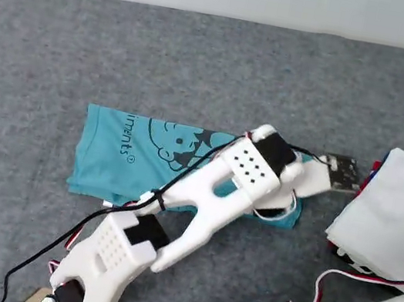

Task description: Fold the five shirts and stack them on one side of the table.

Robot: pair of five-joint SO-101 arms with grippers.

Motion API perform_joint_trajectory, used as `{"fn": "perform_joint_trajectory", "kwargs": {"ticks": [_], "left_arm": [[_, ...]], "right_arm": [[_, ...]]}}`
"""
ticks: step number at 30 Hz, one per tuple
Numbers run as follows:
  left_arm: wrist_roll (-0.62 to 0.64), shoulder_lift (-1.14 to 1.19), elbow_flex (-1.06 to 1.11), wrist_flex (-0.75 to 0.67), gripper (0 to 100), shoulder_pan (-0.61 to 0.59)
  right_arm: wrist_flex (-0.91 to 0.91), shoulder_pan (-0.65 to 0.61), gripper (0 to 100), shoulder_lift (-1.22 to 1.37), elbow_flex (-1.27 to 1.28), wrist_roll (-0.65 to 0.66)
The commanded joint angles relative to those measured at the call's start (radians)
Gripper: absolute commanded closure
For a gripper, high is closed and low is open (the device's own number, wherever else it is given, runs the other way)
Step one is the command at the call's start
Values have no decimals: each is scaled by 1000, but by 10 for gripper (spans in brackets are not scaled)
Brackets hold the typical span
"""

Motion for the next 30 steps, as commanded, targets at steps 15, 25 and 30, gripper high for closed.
{"fn": "perform_joint_trajectory", "kwargs": {"ticks": [15,25,30], "left_arm": [[-15,-141,243,-64,993,31],[-28,-109,242,-193,993,-83],[-48,-100,242,-255,993,-127]], "right_arm": [[38,8,990,-13,-3,3],[38,8,990,-24,75,3],[38,8,990,-24,75,3]]}}
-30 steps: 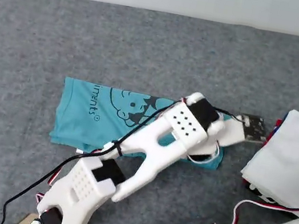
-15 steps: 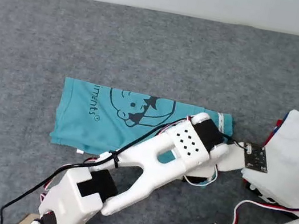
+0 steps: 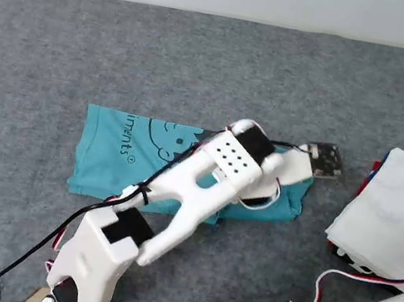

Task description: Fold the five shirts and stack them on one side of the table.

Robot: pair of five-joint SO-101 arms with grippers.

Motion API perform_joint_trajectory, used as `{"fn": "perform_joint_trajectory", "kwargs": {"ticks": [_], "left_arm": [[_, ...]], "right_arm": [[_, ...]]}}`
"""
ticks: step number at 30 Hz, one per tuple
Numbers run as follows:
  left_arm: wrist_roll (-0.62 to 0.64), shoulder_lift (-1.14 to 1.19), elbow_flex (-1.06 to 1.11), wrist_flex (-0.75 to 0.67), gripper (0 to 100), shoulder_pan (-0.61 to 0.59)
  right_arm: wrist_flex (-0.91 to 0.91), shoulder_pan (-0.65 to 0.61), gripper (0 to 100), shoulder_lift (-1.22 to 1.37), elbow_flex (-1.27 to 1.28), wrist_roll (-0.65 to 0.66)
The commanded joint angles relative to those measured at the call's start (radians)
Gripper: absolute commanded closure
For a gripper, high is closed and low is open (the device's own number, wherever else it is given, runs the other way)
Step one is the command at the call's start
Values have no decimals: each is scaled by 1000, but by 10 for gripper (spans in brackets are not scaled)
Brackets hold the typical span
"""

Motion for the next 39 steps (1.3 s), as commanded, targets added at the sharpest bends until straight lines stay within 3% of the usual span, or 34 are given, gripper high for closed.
{"fn": "perform_joint_trajectory", "kwargs": {"ticks": [1,4,9,13,20,27,32,39], "left_arm": [[-20,-8,-5,-61,992,-31],[-20,-8,-5,-110,985,-57],[-18,-8,-4,-189,840,-115],[-26,-6,-2,-204,816,-129],[-69,34,-4,-187,819,-143],[-69,-48,-5,-74,865,-152],[-117,-26,2,8,915,-209],[-143,117,-4,-12,934,-318]], "right_arm": [[38,8,990,-16,-5,3],[38,8,990,-16,-5,3],[38,8,990,-16,-5,3],[38,8,990,-16,-5,3],[38,8,990,-16,-3,3],[39,8,990,-16,-3,3],[39,8,990,-16,-3,3],[39,8,990,-16,-3,2]]}}
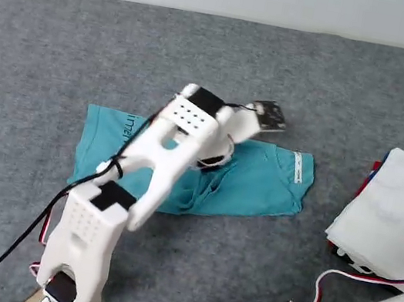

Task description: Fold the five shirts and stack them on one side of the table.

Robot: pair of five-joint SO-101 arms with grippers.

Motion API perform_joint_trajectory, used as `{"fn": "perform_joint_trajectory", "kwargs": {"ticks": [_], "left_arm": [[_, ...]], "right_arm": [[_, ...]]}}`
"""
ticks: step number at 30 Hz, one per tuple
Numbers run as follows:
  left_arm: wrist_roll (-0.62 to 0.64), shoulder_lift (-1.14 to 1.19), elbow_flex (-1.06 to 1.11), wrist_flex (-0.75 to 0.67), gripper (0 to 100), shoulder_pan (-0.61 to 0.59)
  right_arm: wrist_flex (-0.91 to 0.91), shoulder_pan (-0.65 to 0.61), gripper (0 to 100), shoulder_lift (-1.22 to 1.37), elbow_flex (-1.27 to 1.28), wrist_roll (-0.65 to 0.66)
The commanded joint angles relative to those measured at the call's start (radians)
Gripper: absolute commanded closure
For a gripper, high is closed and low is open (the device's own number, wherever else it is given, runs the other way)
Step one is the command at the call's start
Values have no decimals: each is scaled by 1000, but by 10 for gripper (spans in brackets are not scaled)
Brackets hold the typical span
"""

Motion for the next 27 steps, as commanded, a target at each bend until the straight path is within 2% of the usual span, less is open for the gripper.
{"fn": "perform_joint_trajectory", "kwargs": {"ticks": [1,6,12,17,23,27], "left_arm": [[-15,38,-10,-9,934,-26],[-9,55,-58,-8,935,-26],[-6,-32,-220,118,935,-14],[28,-63,-231,204,935,61],[28,0,-139,164,935,77],[26,69,-120,104,935,44]], "right_arm": [[39,8,990,-16,-3,2],[39,7,990,-16,-3,2],[38,7,990,-16,-3,2],[38,5,990,-16,-3,2],[38,5,990,-16,-3,2],[38,4,990,-16,-3,2]]}}
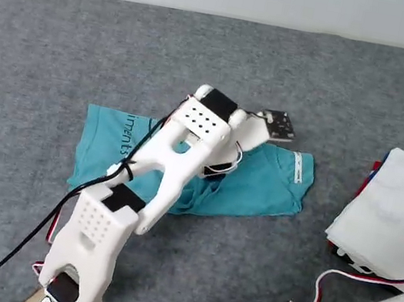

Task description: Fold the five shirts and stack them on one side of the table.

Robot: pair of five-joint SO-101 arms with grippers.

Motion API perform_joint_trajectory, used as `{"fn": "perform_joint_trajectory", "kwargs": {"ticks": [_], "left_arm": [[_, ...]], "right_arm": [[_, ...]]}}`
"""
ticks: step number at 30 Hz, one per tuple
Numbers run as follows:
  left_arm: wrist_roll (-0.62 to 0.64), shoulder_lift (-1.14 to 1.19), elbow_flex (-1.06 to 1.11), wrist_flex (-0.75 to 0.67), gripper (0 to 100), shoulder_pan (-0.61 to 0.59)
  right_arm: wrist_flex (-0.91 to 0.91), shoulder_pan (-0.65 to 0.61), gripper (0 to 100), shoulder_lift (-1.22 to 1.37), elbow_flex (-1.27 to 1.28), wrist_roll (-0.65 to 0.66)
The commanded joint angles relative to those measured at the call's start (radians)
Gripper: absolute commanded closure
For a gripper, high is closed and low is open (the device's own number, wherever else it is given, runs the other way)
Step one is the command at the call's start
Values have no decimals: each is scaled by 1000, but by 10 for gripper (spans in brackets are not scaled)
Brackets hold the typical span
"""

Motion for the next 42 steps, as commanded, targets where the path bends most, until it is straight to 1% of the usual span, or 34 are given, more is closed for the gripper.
{"fn": "perform_joint_trajectory", "kwargs": {"ticks": [1,4,7,12,14,18,21,24,32,34,38,42], "left_arm": [[6,31,1,-57,935,-37],[5,77,-10,-78,935,-72],[5,91,-51,-68,935,-86],[8,69,-226,77,935,-61],[11,55,-275,107,935,-38],[11,8,-255,106,935,-5],[11,-3,-196,104,935,23],[11,-2,-130,95,935,25],[11,-3,50,-63,935,-44],[18,-11,50,-57,935,-41],[135,-41,-15,-18,931,-11],[150,-63,-110,60,931,-5]], "right_arm": [[38,4,990,-16,-3,2],[38,4,990,-16,-3,2],[38,4,990,-16,-3,2],[38,4,990,-16,-3,2],[38,4,990,-16,-3,2],[38,4,990,-16,-3,2],[38,4,990,-16,-3,2],[38,4,990,-16,-3,2],[38,4,990,-16,-3,2],[38,4,990,-16,-3,2],[38,4,990,-16,-3,-6],[38,4,990,-16,-3,-37]]}}
